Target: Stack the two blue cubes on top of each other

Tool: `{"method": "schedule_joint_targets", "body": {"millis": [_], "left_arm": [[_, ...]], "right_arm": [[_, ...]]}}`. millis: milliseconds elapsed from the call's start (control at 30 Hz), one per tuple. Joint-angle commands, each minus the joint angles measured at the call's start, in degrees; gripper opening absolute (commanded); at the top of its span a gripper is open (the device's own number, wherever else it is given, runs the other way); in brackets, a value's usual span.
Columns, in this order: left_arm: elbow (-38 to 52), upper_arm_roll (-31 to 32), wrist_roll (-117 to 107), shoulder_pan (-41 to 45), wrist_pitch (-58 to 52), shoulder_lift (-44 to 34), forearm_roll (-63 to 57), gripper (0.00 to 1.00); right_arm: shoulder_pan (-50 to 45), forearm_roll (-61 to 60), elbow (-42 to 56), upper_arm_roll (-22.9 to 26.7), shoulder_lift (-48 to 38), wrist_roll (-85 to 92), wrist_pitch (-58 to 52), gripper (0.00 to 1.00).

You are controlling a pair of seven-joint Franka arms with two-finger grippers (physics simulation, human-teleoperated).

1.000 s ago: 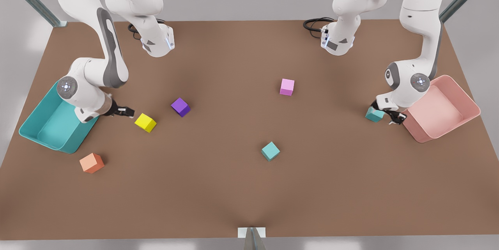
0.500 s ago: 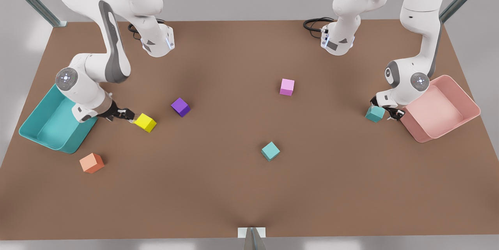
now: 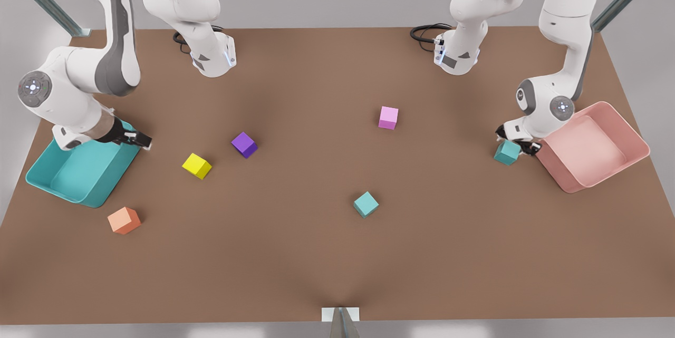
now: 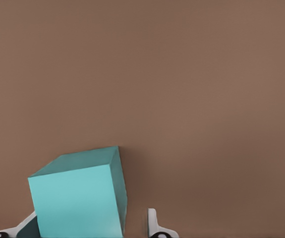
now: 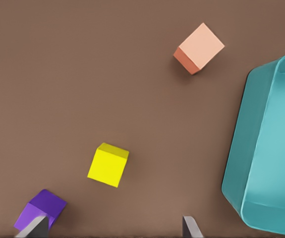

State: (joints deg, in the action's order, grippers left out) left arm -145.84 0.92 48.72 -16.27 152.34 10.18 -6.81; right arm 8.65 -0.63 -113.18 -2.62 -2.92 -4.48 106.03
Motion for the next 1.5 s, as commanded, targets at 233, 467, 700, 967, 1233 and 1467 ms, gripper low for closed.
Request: {"method": "schedule_joint_targets", "body": {"millis": [233, 467, 700, 967, 1233, 1467], "left_arm": [[0.1, 0.0, -4.2, 0.0, 5.9, 2.0, 0.0, 1.00], [0.1, 0.0, -4.3, -0.7, 7.1, 3.9, 0.0, 1.00], [0.3, 0.0, -4.4, -0.8, 7.0, 4.0, 0.0, 0.71], [5.1, 3.2, -14.1, 0.2, -3.0, 0.6, 0.0, 0.65], [30.7, 16.5, -44.7, 6.4, -25.8, 7.2, 0.0, 0.65], [42.2, 20.1, -81.7, 25.5, -25.2, 15.8, -0.7, 0.65]], "right_arm": [[2.6, 1.3, 0.8, -3.9, -5.9, -1.6, -6.5, 1.00], [2.6, 1.2, 1.1, -3.9, -5.4, -1.6, -6.5, 1.00], [3.4, 1.2, 1.4, -3.8, -5.3, -1.6, -6.5, 1.00], [3.3, 1.1, 1.4, -3.8, -5.3, -1.6, -6.5, 1.00], [3.3, 1.2, 1.4, -3.8, -5.3, -1.6, -6.5, 1.00], [3.4, 1.2, 1.4, -3.8, -5.3, -1.5, -6.5, 1.00]]}}
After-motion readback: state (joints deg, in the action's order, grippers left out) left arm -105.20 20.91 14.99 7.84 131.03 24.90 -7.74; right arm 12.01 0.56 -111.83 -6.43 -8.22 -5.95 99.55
